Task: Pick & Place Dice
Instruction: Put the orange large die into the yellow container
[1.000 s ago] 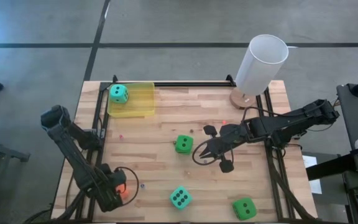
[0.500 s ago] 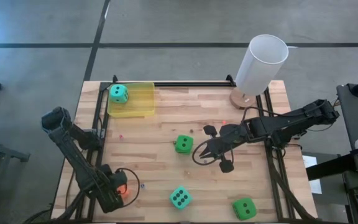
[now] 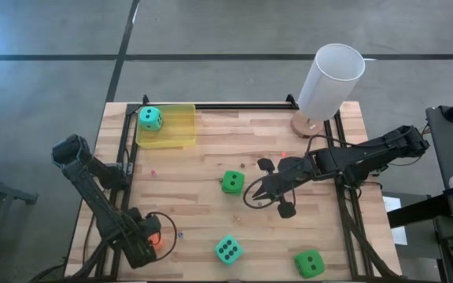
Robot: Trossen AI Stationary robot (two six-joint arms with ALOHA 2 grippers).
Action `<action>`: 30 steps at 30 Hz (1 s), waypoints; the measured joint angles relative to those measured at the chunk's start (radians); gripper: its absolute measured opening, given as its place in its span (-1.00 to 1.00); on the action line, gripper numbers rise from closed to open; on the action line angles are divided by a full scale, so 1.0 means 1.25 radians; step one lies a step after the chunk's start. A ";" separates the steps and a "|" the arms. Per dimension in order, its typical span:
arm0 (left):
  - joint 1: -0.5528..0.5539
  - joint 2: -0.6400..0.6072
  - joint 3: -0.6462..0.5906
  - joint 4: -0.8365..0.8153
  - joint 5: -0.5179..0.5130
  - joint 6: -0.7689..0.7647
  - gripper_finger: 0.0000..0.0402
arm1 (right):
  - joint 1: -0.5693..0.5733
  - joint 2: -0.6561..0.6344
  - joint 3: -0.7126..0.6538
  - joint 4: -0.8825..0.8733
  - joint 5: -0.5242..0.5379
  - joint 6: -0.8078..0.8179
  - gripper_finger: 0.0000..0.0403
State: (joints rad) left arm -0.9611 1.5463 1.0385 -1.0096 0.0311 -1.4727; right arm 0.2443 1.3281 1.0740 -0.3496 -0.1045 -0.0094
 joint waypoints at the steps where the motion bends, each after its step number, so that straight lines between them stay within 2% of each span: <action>1: 0.000 0.001 -0.004 0.002 0.000 0.000 0.99 | 0.000 0.000 0.000 0.000 0.000 0.001 -0.86; 13: 0.000 0.000 -0.008 0.002 0.005 0.001 0.97 | 0.000 0.000 0.000 0.000 0.000 0.000 -0.86; 24: 0.003 -0.005 -0.009 0.002 0.005 -0.001 0.73 | 0.000 0.000 0.000 0.000 0.000 0.000 -0.86; 30: 0.015 -0.050 -0.011 -0.016 -0.008 -0.045 0.71 | 0.000 0.000 0.000 0.000 0.000 0.001 -0.86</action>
State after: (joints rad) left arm -0.9427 1.4843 1.0252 -1.0291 0.0210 -1.5285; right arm 0.2442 1.3281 1.0740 -0.3496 -0.1045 -0.0081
